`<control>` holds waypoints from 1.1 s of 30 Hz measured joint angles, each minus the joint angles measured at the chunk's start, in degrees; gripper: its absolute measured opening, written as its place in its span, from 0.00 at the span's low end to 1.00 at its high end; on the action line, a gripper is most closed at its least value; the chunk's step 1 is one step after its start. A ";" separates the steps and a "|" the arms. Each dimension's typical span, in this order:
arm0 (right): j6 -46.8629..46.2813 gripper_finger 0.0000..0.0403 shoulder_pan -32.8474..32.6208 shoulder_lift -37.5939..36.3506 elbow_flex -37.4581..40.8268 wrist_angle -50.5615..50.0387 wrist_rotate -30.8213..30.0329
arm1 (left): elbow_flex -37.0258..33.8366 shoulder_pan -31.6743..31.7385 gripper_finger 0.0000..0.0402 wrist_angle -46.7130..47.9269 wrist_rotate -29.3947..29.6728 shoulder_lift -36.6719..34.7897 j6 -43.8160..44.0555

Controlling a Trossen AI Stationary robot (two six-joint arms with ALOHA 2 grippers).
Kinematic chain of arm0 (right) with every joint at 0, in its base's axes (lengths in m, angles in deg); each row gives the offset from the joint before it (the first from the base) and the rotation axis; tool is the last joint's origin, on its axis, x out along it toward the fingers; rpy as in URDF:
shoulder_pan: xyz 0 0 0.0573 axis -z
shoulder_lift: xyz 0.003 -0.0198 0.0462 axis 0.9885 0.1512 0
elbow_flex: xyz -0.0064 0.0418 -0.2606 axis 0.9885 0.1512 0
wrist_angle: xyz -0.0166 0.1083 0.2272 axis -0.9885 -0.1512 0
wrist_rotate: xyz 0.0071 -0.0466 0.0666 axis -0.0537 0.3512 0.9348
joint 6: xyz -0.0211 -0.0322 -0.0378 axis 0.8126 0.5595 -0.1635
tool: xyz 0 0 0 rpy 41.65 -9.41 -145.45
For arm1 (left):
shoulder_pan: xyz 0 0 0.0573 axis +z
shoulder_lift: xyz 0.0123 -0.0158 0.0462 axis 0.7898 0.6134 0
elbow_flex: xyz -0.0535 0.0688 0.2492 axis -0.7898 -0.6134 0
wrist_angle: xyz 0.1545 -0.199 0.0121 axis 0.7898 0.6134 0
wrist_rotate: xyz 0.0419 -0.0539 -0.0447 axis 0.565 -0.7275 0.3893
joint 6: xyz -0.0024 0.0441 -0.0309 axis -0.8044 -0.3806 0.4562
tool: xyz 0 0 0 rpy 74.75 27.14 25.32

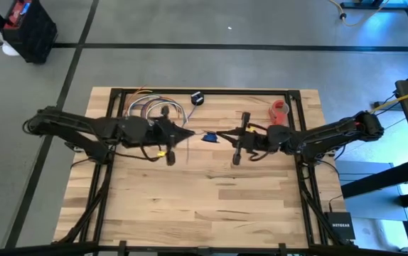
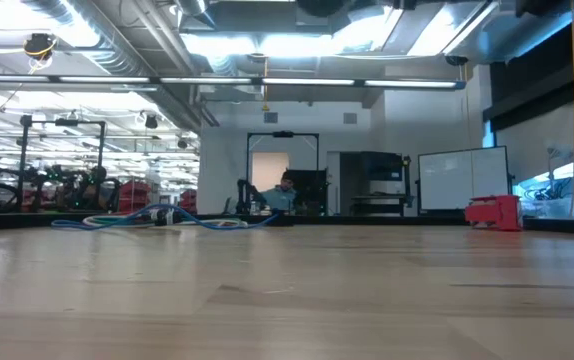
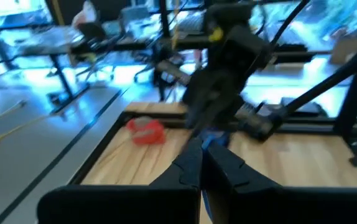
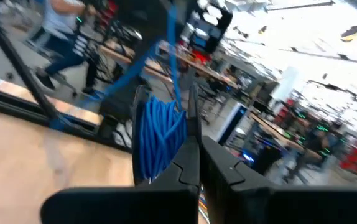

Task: Coil cords
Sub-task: Coil the blue wire onto the black spool

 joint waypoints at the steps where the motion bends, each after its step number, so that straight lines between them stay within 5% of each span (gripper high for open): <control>1: 0.22 0.01 0.00 1.16 -0.72 -0.09 -1.10 | 0.00 -0.02 0.00 -1.60 -0.52 0.91 -0.52; 8: 0.06 0.01 -0.04 7.65 -5.01 0.32 -12.60 | 0.00 -0.66 0.00 -6.00 -0.19 7.19 -0.68; 18: -4.74 0.01 -0.04 9.81 -7.17 0.90 -13.00 | 0.00 -0.85 0.00 -15.57 -0.44 15.76 -2.54; 33: -8.65 0.01 -0.10 4.15 -7.05 2.77 -9.77 | 0.28 -0.76 0.00 -12.64 1.92 18.80 -2.43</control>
